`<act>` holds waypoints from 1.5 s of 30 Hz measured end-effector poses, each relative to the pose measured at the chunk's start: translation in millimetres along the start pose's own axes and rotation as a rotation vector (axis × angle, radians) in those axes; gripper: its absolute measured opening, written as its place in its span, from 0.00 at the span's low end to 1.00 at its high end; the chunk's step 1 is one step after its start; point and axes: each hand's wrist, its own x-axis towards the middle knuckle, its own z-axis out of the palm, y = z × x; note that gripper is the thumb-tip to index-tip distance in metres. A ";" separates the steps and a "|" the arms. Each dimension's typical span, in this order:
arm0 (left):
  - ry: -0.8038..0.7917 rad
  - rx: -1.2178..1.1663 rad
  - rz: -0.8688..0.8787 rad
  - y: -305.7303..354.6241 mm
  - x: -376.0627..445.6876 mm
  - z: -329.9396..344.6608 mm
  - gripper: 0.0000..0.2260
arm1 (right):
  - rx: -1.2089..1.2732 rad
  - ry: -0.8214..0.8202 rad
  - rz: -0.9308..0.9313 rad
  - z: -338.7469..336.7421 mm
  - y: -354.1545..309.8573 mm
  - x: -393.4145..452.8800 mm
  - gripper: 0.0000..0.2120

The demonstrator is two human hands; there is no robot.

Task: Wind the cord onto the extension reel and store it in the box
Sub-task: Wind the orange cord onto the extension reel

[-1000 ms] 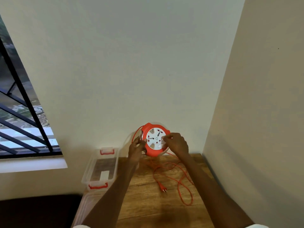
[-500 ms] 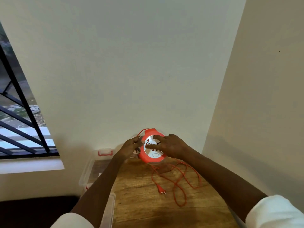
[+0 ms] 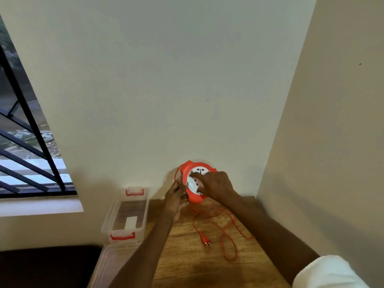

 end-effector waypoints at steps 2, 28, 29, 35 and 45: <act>0.054 -0.083 0.040 -7.7 -5.8 12.1 0.27 | 0.317 0.040 0.323 -2.5 -16.0 0.9 0.31; -0.036 0.453 0.079 69.6 21.4 -17.4 0.17 | -0.164 -0.009 -0.389 -22.1 23.0 6.4 0.35; -0.048 0.465 0.077 70.2 20.1 -16.4 0.17 | -0.231 -0.025 -0.424 -24.9 23.2 9.9 0.37; -0.029 0.384 0.084 49.8 12.6 -8.6 0.18 | -0.302 -0.073 -0.388 -11.3 14.4 17.7 0.32; 0.114 0.133 0.112 -11.0 -3.8 21.8 0.23 | 1.064 -0.003 0.807 33.2 -20.5 3.0 0.35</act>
